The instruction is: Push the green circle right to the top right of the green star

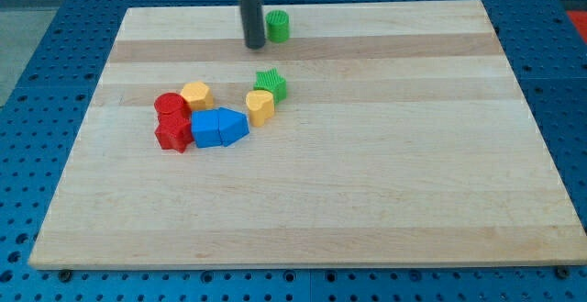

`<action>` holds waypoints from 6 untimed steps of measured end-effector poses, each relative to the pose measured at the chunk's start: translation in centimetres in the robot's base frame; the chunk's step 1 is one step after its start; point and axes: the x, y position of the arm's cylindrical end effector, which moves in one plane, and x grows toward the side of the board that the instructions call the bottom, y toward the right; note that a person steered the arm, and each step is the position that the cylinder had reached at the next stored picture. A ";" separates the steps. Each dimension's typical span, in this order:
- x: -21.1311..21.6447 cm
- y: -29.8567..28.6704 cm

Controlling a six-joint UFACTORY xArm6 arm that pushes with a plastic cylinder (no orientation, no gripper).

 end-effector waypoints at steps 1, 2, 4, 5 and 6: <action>-3.8 -2.2; -5.7 4.3; 1.7 6.9; 4.5 9.1; 7.0 11.6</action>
